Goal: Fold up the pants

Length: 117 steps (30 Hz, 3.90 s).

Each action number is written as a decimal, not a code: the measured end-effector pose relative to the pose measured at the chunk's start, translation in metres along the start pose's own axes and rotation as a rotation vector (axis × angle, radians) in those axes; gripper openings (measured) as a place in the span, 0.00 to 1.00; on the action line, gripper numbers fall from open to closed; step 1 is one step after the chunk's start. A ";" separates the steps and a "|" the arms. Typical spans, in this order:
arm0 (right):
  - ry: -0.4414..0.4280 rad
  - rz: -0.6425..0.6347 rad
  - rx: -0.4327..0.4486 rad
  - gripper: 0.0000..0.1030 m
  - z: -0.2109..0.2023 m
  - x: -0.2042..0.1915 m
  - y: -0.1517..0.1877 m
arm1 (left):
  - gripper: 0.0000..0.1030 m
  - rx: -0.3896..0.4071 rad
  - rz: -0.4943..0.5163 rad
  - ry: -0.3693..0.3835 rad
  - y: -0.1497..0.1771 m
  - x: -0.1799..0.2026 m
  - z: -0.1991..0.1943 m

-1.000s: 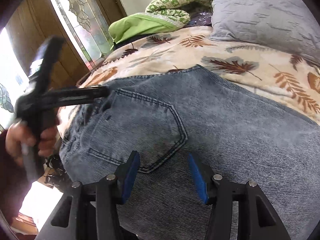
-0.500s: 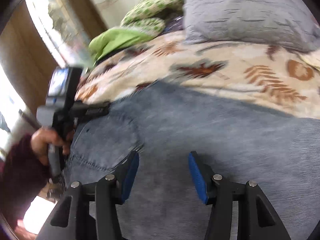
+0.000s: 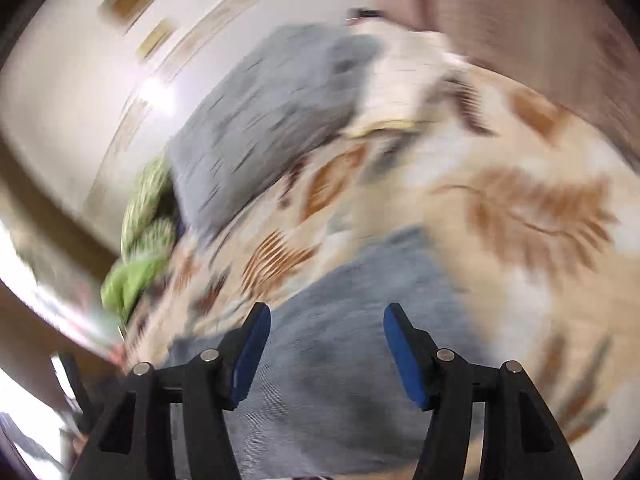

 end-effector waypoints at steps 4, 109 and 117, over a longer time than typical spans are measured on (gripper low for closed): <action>0.038 0.121 -0.075 0.63 -0.007 0.049 0.006 | 0.99 -0.039 0.074 0.081 0.006 0.069 0.006; -0.066 -0.136 -0.325 0.60 0.111 -0.098 0.128 | 0.35 -0.441 -0.164 0.585 0.023 0.099 0.046; -0.057 -0.136 -0.322 0.60 0.111 -0.099 0.129 | 0.17 -0.426 -0.191 0.553 0.022 0.097 0.042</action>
Point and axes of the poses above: each gripper's, at about its wrist camera, not at the fingertips, and z roughly the way its jaws point, x to its right, y to its underside, the point moved 9 cm from there along z, roughly the way its jaws point
